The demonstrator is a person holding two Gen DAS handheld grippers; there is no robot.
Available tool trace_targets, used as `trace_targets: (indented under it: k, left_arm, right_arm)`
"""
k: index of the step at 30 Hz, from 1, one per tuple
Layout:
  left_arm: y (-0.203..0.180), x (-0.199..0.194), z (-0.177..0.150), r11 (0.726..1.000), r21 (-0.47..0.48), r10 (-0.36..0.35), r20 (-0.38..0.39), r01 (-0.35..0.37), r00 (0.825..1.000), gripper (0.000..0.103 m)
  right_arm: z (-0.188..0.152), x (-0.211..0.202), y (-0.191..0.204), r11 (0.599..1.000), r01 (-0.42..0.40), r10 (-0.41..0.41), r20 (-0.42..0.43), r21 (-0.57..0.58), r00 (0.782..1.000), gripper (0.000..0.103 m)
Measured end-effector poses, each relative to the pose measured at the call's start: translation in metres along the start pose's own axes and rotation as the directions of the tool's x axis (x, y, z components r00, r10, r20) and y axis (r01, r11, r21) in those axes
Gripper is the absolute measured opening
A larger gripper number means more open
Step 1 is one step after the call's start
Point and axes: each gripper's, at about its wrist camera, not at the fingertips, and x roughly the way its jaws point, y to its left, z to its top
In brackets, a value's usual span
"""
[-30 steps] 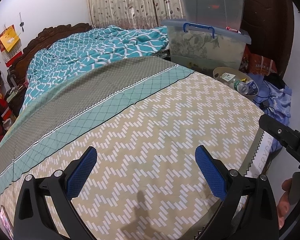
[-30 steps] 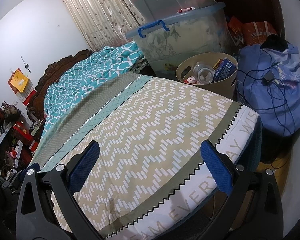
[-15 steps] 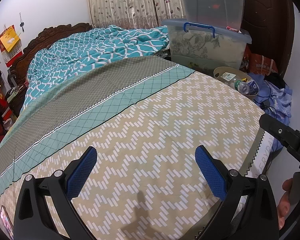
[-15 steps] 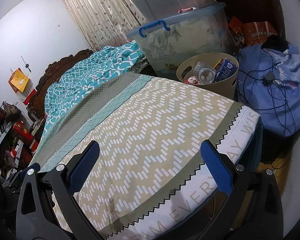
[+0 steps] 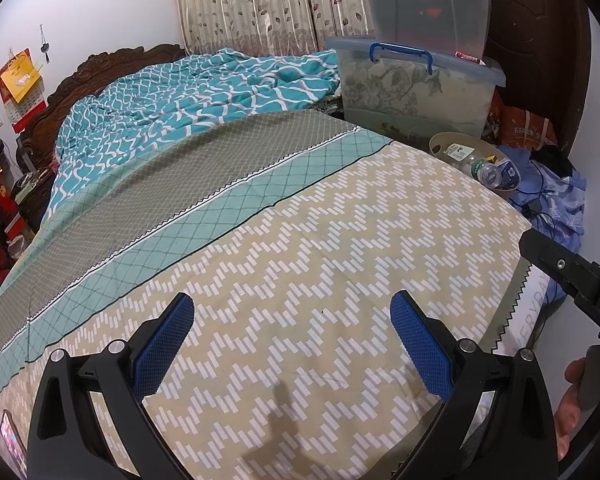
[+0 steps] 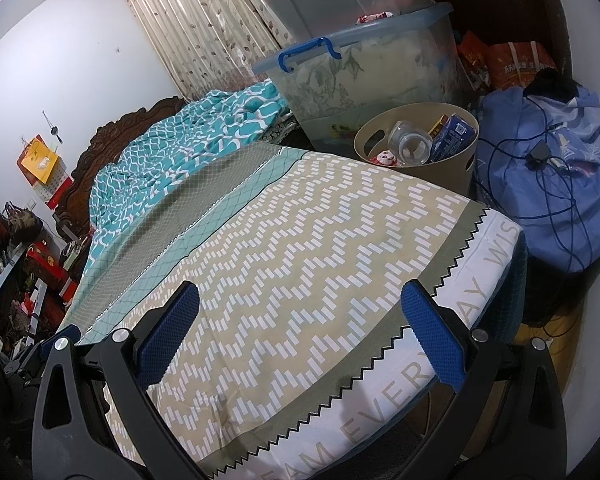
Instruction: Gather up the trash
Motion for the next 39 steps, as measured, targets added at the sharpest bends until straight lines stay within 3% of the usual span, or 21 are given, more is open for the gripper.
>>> trace_targets:
  k: [39]
  left_arm:
    - [-0.0022,0.0027,-0.0027,1.000,0.005,-0.001,-0.006,0.001,1.000,0.095]
  right_arm:
    - [0.0010,0.0016,0.0001,1.000,-0.001,0.001,-0.002,0.001,1.000,0.100]
